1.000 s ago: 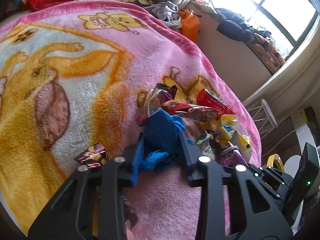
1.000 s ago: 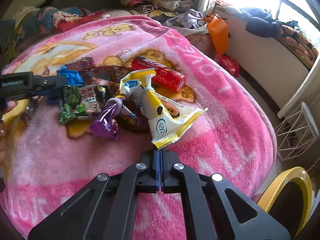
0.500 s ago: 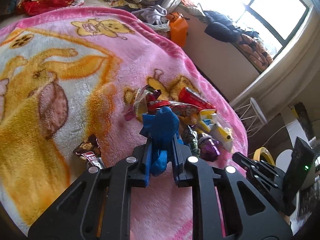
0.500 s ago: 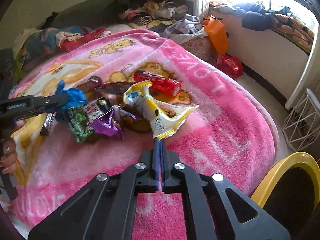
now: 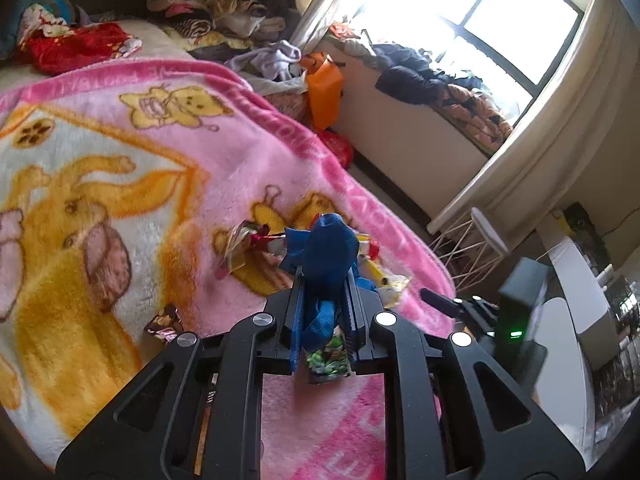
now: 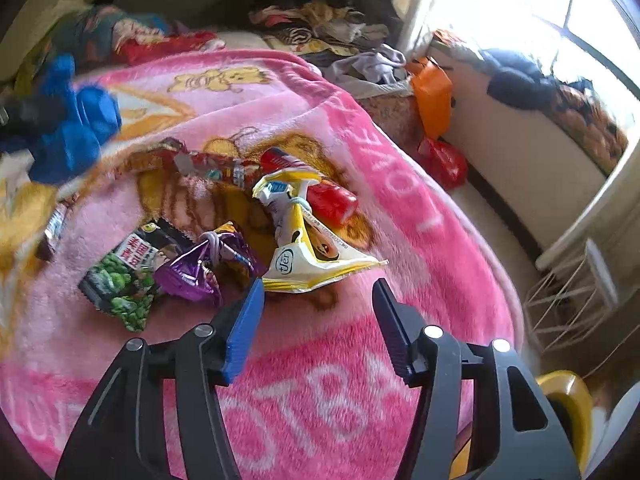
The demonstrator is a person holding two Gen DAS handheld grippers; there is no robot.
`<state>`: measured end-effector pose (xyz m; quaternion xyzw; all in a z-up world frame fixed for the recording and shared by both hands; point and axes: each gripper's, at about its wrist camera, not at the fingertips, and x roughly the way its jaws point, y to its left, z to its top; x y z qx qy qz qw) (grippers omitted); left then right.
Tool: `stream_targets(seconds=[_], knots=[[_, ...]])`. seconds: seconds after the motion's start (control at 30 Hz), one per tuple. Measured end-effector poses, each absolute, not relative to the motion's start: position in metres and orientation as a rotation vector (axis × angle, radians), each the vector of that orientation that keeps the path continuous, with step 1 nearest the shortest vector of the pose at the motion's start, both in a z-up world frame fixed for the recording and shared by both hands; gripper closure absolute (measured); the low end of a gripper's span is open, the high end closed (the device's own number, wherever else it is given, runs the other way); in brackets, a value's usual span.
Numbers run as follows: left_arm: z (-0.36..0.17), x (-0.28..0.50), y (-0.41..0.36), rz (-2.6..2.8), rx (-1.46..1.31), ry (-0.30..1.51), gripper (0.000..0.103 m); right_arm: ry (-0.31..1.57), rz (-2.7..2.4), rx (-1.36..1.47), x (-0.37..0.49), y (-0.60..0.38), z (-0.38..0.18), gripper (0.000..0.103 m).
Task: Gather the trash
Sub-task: 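Carry the blue cloth and yellow wrapper over the yellow-rimmed bin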
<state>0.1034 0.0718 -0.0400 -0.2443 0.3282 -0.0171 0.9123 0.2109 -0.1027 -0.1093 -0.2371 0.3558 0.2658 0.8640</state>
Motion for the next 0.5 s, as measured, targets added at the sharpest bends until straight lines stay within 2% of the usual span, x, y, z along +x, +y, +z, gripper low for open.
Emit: stream_targets(seconds=[0.17,0.2,0.23,0.27,0.33,0.5], knots=[[-0.035,0.103,0.068,-0.053,-0.512,0.663,0.091,0.76,0.564,-0.579,0.221,-0.085,-0.124,0.051],[-0.034,0.103,0.068,-0.054,-0.512,0.663,0.091,0.763,0.573,-0.584,0.222,-0.083,-0.128,0.062],[-0.034,0.102,0.067,-0.057,-0.513,0.664,0.091,0.777,0.596,-0.583,0.223,-0.08,-0.133,0.082],[-0.035,0.103,0.066,-0.059,-0.513,0.666,0.091,0.789,0.609,-0.578,0.225,-0.078,-0.136,0.091],[-0.037,0.103,0.066,-0.061,-0.513,0.67,0.091,0.804,0.631,-0.539,0.226,-0.08,-0.14,0.101],[-0.038,0.103,0.066,-0.067,-0.517,0.671,0.091,0.835,0.679,-0.326,0.222,-0.104,-0.128,0.102]])
